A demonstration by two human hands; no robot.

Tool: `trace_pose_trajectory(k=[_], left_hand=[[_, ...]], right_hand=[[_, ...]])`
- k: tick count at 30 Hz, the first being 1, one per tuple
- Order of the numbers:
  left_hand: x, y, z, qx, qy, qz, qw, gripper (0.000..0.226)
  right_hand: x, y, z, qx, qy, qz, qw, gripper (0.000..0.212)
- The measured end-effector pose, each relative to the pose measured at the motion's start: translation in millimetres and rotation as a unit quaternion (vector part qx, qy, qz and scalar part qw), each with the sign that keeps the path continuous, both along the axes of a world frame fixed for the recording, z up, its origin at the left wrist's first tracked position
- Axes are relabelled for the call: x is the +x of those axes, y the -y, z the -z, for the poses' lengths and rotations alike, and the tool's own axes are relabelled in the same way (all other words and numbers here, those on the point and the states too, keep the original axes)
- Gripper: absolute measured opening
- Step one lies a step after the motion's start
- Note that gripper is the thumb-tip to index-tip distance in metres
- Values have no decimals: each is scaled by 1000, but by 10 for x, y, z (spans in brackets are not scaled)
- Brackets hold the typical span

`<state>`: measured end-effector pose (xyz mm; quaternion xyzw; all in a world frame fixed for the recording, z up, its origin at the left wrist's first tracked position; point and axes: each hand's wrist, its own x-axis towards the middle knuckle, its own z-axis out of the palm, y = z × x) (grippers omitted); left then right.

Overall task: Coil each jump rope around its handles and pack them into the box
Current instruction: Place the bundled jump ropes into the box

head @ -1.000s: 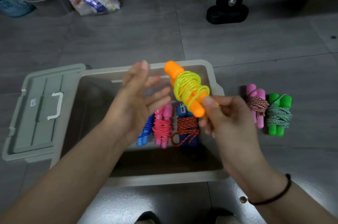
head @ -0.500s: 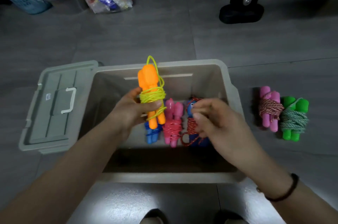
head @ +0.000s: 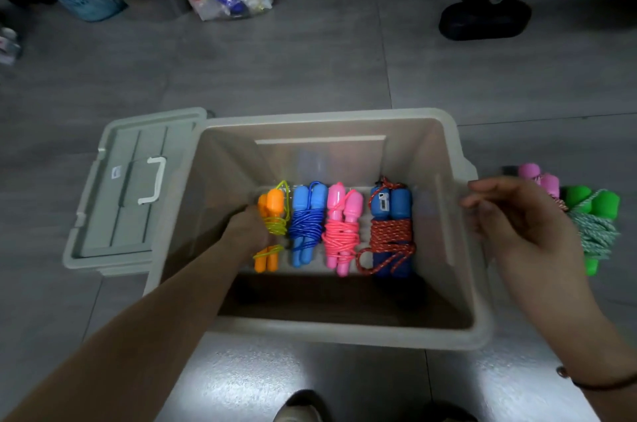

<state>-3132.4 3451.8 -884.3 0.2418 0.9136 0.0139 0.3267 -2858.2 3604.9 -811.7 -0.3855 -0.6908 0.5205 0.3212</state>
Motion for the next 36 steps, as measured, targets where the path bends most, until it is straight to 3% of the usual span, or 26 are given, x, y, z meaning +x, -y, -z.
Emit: trace_pose_trajectory(k=[5, 9, 12, 15, 18, 24, 26, 28, 31, 33, 36], left_hand=[[-8, 24, 29, -15, -70, 50, 996, 79], [0, -17, 22, -17, -56, 43, 997, 85], [-27, -11, 20, -23, -58, 45, 997, 107], [-34, 8, -34, -21, -64, 52, 996, 112], [-66, 40, -86, 12, -76, 63, 995, 104], [-87, 118, -165, 119, -124, 83, 982, 67], [-28, 79, -247, 173, -133, 56, 974, 55], [58, 8, -349, 212, -130, 25, 968, 50], [135, -78, -437, 273, -47, -60, 959, 46], [181, -143, -454, 318, 22, -123, 940, 45], [322, -303, -451, 394, 88, -153, 902, 42]], right_hand=[[39, -87, 68, 4, -28, 35, 999, 31], [228, -283, 330, -17, -22, 116, 993, 25], [534, -499, 656, -4, 95, 199, 975, 23], [894, -699, 964, 28, 316, 213, 924, 48], [1122, -776, 1172, -24, 407, 212, 888, 47], [1250, -891, 1290, -38, 394, 200, 896, 49], [1224, -937, 1241, -97, 324, 248, 908, 40], [1219, -1012, 1240, -208, 183, 306, 911, 42], [1206, -1143, 1185, -345, -28, 324, 880, 40], [1133, -1157, 1041, -390, -100, 280, 871, 31], [952, -1094, 819, -411, -141, 260, 863, 37]])
